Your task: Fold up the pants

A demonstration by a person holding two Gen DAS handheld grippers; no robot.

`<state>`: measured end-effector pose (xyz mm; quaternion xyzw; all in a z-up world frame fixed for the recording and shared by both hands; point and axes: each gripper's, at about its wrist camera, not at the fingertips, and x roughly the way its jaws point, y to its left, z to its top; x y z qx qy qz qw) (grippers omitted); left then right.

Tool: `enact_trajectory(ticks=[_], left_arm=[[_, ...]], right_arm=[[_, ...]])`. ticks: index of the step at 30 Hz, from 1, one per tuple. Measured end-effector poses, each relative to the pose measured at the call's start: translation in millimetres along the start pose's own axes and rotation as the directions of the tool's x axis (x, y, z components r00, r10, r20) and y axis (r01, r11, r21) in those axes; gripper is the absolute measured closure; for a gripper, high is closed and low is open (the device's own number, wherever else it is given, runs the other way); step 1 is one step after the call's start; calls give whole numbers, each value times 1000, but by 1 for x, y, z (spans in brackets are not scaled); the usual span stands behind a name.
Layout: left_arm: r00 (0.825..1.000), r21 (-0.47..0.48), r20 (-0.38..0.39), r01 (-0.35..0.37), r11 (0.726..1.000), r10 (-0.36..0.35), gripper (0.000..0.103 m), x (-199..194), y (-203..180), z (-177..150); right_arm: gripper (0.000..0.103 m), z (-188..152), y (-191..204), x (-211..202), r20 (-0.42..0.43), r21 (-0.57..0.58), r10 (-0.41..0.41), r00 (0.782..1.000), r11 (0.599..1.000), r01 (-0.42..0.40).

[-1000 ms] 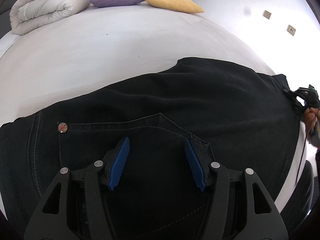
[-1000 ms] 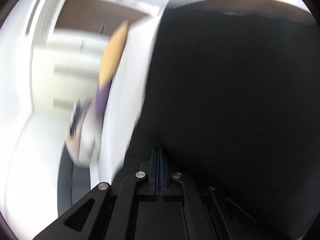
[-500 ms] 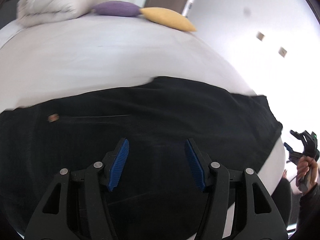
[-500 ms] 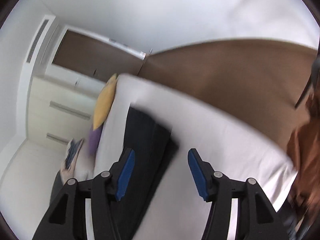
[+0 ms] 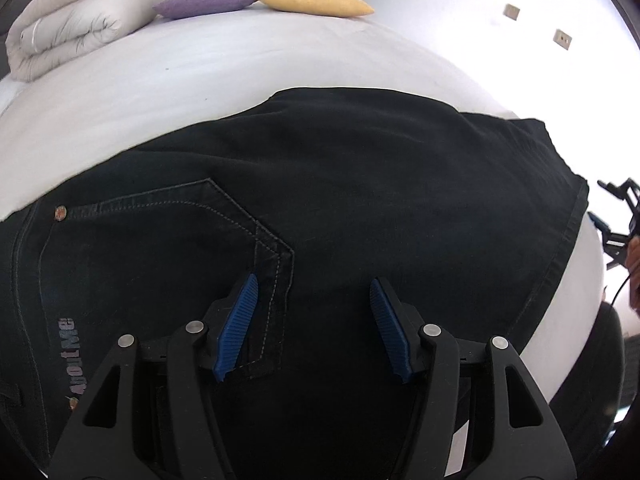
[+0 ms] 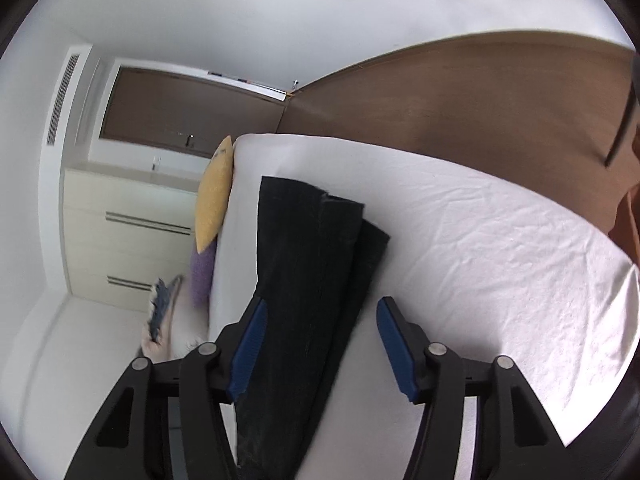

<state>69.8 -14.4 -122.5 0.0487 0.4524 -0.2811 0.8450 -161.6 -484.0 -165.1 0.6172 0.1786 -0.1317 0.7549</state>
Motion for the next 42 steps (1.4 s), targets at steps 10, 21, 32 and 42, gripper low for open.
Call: enact_trajectory(ticks=[10, 21, 32, 42], left_arm=[[1000, -34, 18, 17, 999, -16, 46, 4, 4, -1], [999, -58, 31, 32, 998, -30, 46, 2, 6, -3], [998, -113, 52, 53, 992, -47, 44, -9, 7, 0], [929, -340, 29, 357, 870, -369, 26, 5, -23, 42]], right_arm=[[70, 35, -2, 31, -15, 19, 33, 999, 999, -33], [96, 1, 57, 16, 61, -309, -72, 996, 947, 88], [96, -268, 128, 115, 232, -973, -370, 900, -74, 220], [95, -289, 126, 108, 334, -939, -270, 903, -178, 294]])
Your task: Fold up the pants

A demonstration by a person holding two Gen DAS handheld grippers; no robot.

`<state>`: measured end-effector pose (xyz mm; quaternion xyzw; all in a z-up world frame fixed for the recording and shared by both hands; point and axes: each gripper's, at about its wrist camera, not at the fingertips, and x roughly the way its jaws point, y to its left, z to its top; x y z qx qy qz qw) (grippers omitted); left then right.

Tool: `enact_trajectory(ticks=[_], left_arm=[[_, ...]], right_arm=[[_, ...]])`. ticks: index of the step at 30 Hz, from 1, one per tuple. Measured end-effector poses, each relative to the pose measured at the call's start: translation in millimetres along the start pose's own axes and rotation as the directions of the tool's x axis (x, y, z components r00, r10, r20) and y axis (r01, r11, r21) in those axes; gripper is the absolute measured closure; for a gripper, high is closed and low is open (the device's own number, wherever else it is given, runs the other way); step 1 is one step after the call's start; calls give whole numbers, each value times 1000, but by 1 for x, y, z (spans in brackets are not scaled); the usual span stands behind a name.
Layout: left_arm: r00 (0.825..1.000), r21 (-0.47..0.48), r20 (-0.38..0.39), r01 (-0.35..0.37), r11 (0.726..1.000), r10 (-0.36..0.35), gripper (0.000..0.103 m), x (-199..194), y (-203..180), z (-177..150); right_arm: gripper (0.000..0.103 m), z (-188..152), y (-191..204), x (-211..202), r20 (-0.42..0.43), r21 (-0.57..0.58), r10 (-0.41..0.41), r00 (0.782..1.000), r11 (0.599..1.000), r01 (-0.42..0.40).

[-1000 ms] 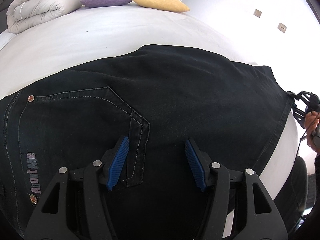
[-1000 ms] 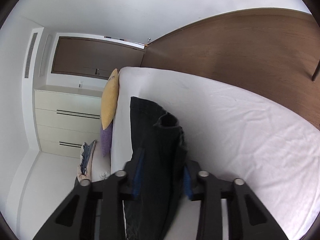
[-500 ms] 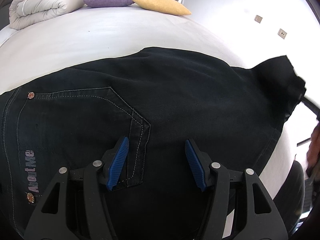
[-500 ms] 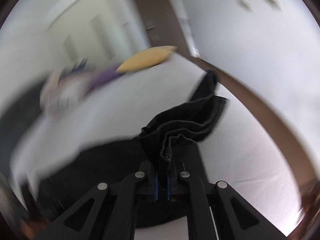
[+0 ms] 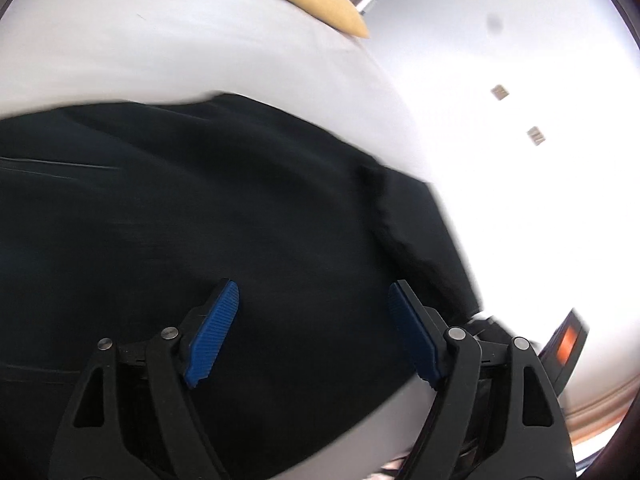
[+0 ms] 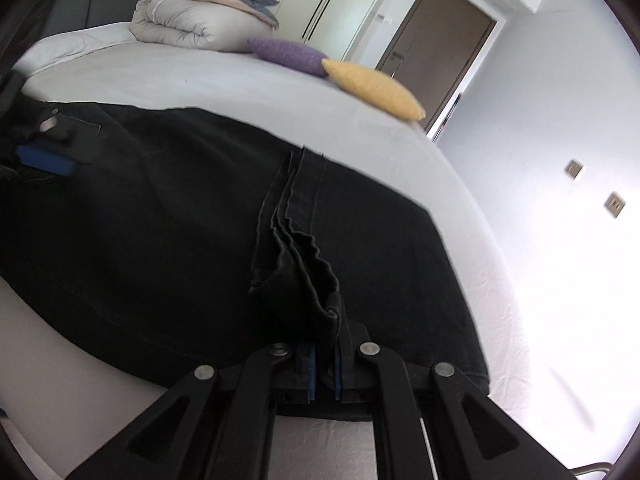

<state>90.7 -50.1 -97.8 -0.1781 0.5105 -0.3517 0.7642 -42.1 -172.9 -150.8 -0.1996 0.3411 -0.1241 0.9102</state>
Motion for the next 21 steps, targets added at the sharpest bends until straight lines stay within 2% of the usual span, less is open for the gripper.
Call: enact_trajectory(ticks=[4, 7, 9, 11, 12, 13, 15, 17, 21], left_arm=[[991, -52, -79, 106, 993, -110, 25, 40, -28, 18], [988, -78, -129, 71, 994, -80, 24, 70, -36, 29], [978, -115, -163, 109, 987, -127, 24, 84, -37, 33], [976, -142, -161, 127, 982, -150, 25, 89, -35, 35], [973, -148, -164, 139, 979, -163, 30, 90, -35, 37], [971, -142, -169, 147, 979, -170, 53, 91, -36, 39], [971, -101, -191, 129, 986, -147, 80, 87, -35, 39], [975, -78, -180, 116, 990, -128, 90, 80, -31, 42], [984, -52, -155, 82, 995, -89, 94, 53, -12, 50]], right_arm=[[95, 4, 0, -12, 46, -7, -15, 999, 1000, 15], [95, 6, 2, -20, 78, -13, -18, 997, 1000, 19], [95, 4, 3, -26, 89, -22, -17, 996, 1000, 19], [95, 5, 5, -29, 94, -30, -8, 996, 999, 11], [95, 5, 7, -31, 98, -38, -5, 995, 999, 9], [95, 1, 11, -37, 104, -53, -3, 995, 999, 8], [95, -3, 21, -45, 115, -82, 6, 993, 997, 4], [95, 0, 32, -53, 126, -104, 29, 992, 994, -16], [95, 11, 58, -65, 151, -163, 85, 985, 985, -60]])
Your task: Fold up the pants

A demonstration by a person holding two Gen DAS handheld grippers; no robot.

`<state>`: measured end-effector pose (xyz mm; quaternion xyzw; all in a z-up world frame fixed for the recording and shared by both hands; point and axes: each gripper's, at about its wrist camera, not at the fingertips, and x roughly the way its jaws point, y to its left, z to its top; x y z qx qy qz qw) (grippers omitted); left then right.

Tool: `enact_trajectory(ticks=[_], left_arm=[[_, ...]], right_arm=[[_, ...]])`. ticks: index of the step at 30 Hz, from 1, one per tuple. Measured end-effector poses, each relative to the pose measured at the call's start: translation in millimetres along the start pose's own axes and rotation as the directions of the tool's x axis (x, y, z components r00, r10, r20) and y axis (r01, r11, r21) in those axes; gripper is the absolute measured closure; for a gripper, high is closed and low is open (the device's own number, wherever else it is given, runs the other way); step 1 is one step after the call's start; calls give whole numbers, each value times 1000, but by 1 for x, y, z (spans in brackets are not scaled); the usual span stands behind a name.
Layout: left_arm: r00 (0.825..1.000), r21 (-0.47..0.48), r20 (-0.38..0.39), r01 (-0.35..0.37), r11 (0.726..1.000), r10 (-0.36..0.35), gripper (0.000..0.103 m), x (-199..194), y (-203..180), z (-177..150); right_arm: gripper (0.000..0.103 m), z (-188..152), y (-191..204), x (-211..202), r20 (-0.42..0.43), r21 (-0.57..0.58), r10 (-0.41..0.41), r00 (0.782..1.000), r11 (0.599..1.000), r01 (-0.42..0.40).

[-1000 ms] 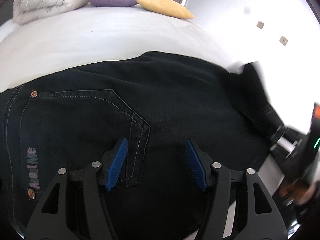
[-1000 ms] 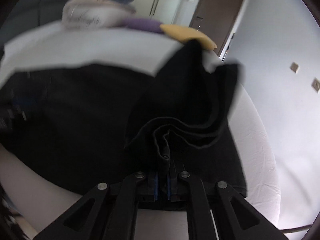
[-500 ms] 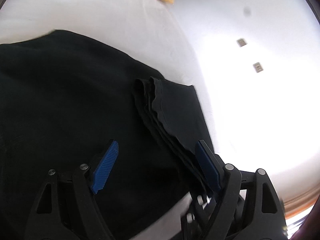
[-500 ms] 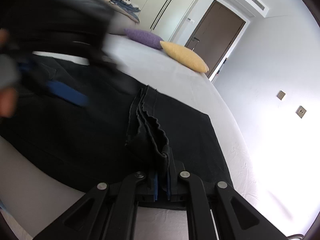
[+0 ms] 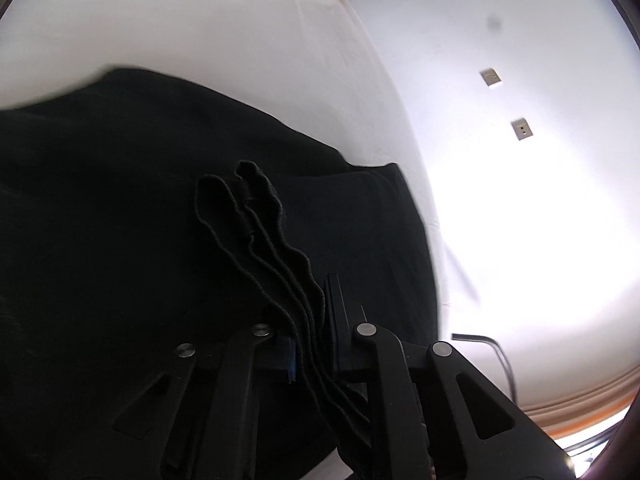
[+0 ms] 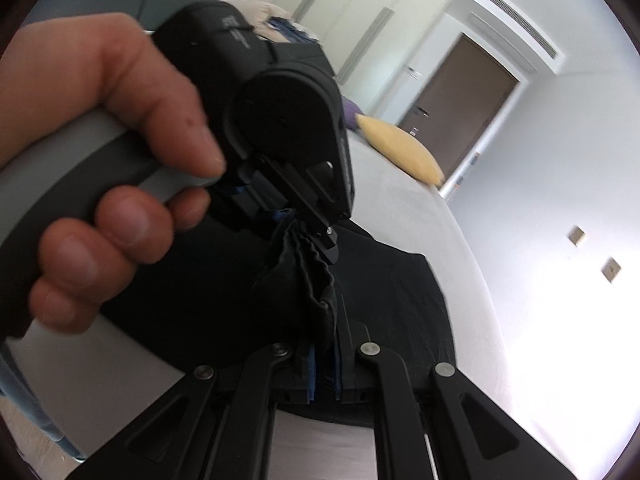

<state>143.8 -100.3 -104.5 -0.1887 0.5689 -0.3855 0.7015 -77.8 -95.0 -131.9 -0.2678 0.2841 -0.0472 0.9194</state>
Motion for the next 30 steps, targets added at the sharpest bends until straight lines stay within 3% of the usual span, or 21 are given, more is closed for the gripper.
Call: enact_trajectory(ticks=[8, 14, 16, 17, 19, 21, 24, 26, 28, 30], left_arm=[[994, 13, 34, -108, 994, 107, 94, -64, 49, 20], [987, -8, 36, -155, 988, 156, 92, -69, 79, 26], [988, -16, 50, -146, 989, 147, 90, -72, 83, 24], [986, -17, 57, -155, 988, 156, 90, -76, 83, 22], [978, -24, 82, -191, 981, 192, 90, -92, 85, 12], [944, -10, 117, -311, 950, 310, 90, -107, 77, -6], [893, 58, 195, -424, 904, 407, 90, -122, 55, -22], [854, 162, 239, -504, 848, 462, 90, -113, 29, -34], [836, 262, 248, -544, 797, 489, 90, -102, 20, -50], [826, 303, 210, -564, 768, 523, 90, -79, 16, -59]], right_arm=[[95, 35, 57, -3, 40, -125, 118, 992, 986, -112], [94, 40, 83, 20, -44, -118, 210, 977, 970, -214], [77, 36, 84, 24, -79, -102, 260, 962, 958, -267], [74, 32, 83, 22, -75, -84, 265, 961, 959, -271], [54, 27, 74, 16, -68, -47, 278, 958, 958, -281], [45, 19, 52, 9, -69, 61, 362, 930, 932, -358], [45, 6, 3, 1, -39, 289, 513, 858, 827, -482], [49, -2, -32, 3, 7, 416, 584, 811, 736, -534], [76, -10, -74, 22, 47, 547, 632, 774, 632, -549], [86, -20, -115, 48, 86, 648, 653, 752, 537, -540]])
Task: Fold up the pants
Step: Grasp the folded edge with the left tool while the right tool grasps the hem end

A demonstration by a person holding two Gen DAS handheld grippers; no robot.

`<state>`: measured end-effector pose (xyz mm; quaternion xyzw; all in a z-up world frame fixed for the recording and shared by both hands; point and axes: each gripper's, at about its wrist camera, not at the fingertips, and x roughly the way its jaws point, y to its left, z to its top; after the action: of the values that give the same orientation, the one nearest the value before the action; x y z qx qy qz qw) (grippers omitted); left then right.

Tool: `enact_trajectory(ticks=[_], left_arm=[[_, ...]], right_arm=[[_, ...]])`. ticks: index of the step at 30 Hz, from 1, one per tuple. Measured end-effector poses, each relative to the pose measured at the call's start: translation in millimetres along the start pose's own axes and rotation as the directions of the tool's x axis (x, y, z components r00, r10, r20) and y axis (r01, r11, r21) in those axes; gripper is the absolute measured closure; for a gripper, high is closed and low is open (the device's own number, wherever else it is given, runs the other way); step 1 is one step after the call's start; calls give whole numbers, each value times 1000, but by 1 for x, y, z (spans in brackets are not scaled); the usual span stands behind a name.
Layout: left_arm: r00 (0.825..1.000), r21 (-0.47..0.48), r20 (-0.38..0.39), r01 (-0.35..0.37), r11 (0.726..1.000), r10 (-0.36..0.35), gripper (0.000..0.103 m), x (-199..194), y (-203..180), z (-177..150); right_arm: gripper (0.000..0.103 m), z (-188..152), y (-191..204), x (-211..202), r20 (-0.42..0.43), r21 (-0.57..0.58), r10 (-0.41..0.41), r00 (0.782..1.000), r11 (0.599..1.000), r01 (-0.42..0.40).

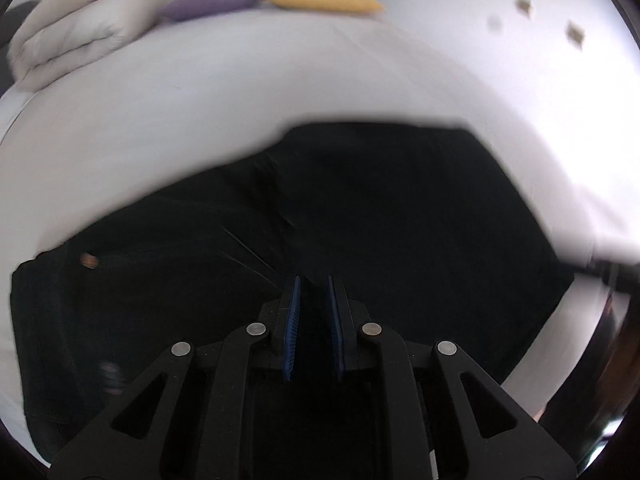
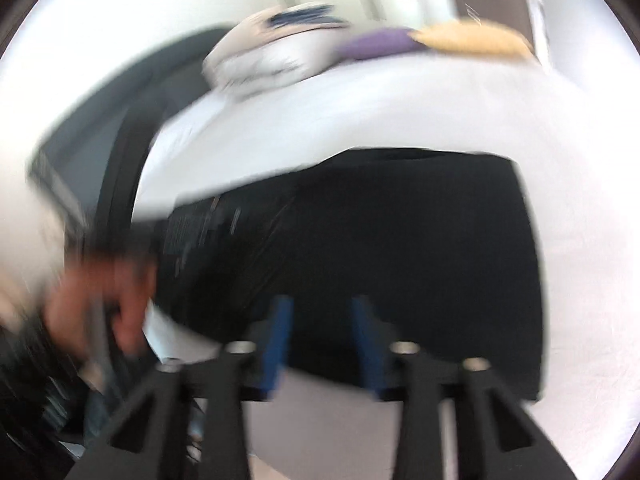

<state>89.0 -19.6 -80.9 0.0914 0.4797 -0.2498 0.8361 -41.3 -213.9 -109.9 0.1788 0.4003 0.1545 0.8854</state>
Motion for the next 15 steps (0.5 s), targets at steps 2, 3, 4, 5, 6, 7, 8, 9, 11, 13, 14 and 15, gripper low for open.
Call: enact_trajectory(ticks=[2, 3, 4, 5, 6, 7, 8, 9, 11, 13, 14, 15], left_arm=[[1000, -10, -6, -12, 1000, 12, 89, 12, -2, -11], [1000, -18, 13, -8, 1000, 8, 89, 12, 0, -14], [1000, -31, 16, 0, 1000, 0, 89, 11, 3, -15], [1000, -37, 12, 6, 999, -5, 89, 11, 5, -15], [1000, -38, 4, 7, 999, -6, 89, 11, 6, -14], [1000, -34, -2, 4, 999, -4, 89, 11, 9, -15], [1000, -32, -5, 0, 999, 0, 89, 11, 10, -14], [1000, -31, -6, -5, 1000, 5, 89, 11, 10, -15], [1000, -29, -3, -15, 999, 15, 89, 15, 1, -11], [1000, -28, 2, -23, 999, 23, 89, 23, -18, -6], [1000, -28, 4, -25, 999, 26, 89, 29, -27, -6], [1000, -29, 5, -27, 999, 27, 89, 31, -36, -3]], right_arm=[[90, 22, -28, 2, 8, 68, 25, 1000, 997, -26], [91, 35, -42, 6, 5, 102, 40, 999, 994, -41], [91, 46, -54, 13, -7, 139, 70, 998, 988, -68], [91, 53, -62, 21, -10, 170, 90, 996, 982, -87], [91, 62, -74, 31, -7, 211, 99, 995, 973, -95], [91, 73, -86, 36, -9, 244, 108, 994, 964, -103], [91, 79, -100, 51, -27, 299, 145, 989, 945, -131], [91, 87, -117, 57, -43, 334, 157, 987, 933, -134], [93, 86, -135, 84, -106, 381, 131, 986, 921, -82], [103, 79, -145, 92, -135, 376, 146, 980, 923, -86], [103, 75, -143, 90, -135, 369, 154, 979, 925, -95], [103, 67, -139, 87, -144, 359, 160, 977, 928, -99]])
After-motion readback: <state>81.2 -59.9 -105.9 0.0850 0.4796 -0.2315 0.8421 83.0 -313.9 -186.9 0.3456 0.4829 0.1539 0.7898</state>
